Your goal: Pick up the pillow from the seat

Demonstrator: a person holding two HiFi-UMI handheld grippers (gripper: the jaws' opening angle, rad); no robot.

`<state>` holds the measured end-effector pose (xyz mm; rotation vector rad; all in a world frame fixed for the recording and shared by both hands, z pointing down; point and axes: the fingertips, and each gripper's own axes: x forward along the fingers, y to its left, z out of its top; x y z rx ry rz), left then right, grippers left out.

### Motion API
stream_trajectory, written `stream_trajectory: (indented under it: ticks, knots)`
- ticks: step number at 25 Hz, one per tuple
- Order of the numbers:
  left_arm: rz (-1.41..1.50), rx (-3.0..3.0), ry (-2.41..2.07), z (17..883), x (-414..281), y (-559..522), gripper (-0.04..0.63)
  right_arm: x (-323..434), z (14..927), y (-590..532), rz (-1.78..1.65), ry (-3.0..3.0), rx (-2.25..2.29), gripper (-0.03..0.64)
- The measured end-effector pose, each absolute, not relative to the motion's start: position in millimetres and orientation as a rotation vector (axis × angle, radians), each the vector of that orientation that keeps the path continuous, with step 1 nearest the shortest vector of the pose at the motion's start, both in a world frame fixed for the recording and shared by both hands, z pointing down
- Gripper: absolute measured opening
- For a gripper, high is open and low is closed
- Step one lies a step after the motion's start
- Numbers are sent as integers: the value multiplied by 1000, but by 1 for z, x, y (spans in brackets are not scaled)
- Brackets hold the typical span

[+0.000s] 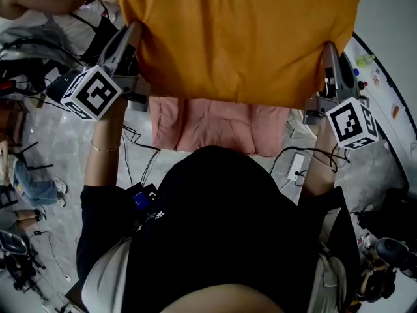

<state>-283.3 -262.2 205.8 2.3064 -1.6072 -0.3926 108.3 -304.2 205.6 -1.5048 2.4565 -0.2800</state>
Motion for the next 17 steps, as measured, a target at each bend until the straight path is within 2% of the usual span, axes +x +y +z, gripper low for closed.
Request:
stream_trajectory:
  ticks: [17]
  knots:
    - [-297, 2311, -1566, 198, -280, -286, 34, 108, 198, -326, -320, 2450, -1514, 80]
